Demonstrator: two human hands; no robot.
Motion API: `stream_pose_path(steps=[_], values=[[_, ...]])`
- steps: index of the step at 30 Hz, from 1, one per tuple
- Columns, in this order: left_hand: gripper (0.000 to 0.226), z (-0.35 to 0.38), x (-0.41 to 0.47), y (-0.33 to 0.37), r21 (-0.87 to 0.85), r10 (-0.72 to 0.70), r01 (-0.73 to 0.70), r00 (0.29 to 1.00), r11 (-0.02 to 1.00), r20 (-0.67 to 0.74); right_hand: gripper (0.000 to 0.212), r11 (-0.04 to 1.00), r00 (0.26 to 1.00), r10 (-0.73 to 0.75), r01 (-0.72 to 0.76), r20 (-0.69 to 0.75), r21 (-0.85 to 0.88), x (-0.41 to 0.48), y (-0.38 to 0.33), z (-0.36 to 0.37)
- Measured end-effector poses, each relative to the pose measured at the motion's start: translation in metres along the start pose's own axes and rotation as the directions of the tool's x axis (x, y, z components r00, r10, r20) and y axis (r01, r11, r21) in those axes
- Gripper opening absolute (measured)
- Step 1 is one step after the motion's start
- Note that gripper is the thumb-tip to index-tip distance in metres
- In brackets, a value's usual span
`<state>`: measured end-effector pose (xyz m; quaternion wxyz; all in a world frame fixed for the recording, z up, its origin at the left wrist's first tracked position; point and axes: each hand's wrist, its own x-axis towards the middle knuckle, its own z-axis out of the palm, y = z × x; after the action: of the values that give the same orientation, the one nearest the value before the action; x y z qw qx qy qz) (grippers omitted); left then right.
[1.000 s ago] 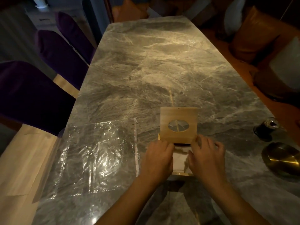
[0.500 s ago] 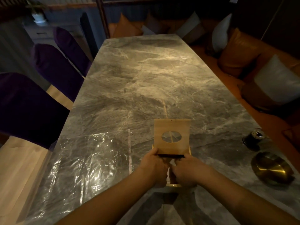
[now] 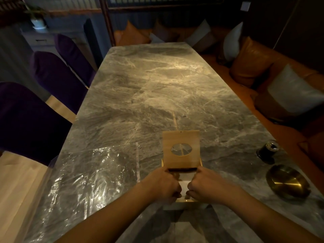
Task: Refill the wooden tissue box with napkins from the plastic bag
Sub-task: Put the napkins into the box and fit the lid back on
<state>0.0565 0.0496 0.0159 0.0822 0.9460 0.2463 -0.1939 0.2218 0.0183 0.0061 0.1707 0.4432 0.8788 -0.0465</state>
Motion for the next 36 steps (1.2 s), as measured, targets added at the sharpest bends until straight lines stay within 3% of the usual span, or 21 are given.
stream_pose_path(steps=[7,9,14,18,22,25,27,29,32,34,36], values=[[0.043,-0.001,0.012,0.002,0.082,-0.082,0.064,0.97,0.995,0.23,0.041,0.999,0.971,0.008,0.003,0.241,-0.047,0.008,0.001,-0.01],[0.039,-0.002,0.012,0.001,0.06,-0.085,0.073,0.969,0.996,0.231,0.041,1.0,0.972,0.006,0.0,0.235,-0.026,0.009,0.001,-0.009],[0.031,0.009,0.008,-0.004,0.07,-0.099,0.095,0.993,0.993,0.059,0.031,1.0,1.0,0.006,-0.007,0.028,0.019,0.009,0.006,0.002],[0.038,0.013,0.017,0.001,0.194,-0.165,0.134,0.974,0.972,0.153,0.03,0.996,0.987,0.015,-0.001,0.158,-0.089,0.016,0.002,0.01],[0.035,0.008,0.02,0.001,0.199,-0.16,0.121,0.968,0.973,0.194,0.029,0.999,0.987,0.026,-0.019,0.156,-0.044,0.019,0.002,0.011],[0.029,0.013,0.014,-0.002,0.042,-0.101,0.099,0.994,0.994,0.047,0.029,1.0,1.0,-0.015,0.015,-0.022,-0.003,0.013,0.006,0.016],[0.028,0.015,0.008,-0.003,-0.185,-0.107,0.093,0.992,0.978,-0.068,0.028,0.989,0.988,-0.027,0.049,-0.155,0.14,0.007,0.01,0.018],[0.025,0.013,0.002,-0.002,-0.487,-0.175,0.058,0.964,0.871,-0.199,0.026,0.933,0.958,0.045,0.061,-0.284,0.355,0.0,0.011,0.017],[0.019,0.008,-0.009,-0.003,-0.778,-0.399,-0.03,0.845,0.627,-0.355,0.028,0.805,0.858,0.256,0.066,-0.446,0.59,-0.01,0.01,0.013],[0.02,0.008,-0.012,-0.006,-0.851,-0.562,-0.089,0.715,0.518,-0.417,0.031,0.707,0.738,0.435,0.074,-0.515,0.703,-0.014,0.009,0.017],[0.021,0.009,-0.012,-0.009,-0.898,-0.704,-0.082,0.591,0.433,-0.393,0.02,0.617,0.615,0.603,0.045,-0.508,0.786,-0.016,0.007,0.018]])
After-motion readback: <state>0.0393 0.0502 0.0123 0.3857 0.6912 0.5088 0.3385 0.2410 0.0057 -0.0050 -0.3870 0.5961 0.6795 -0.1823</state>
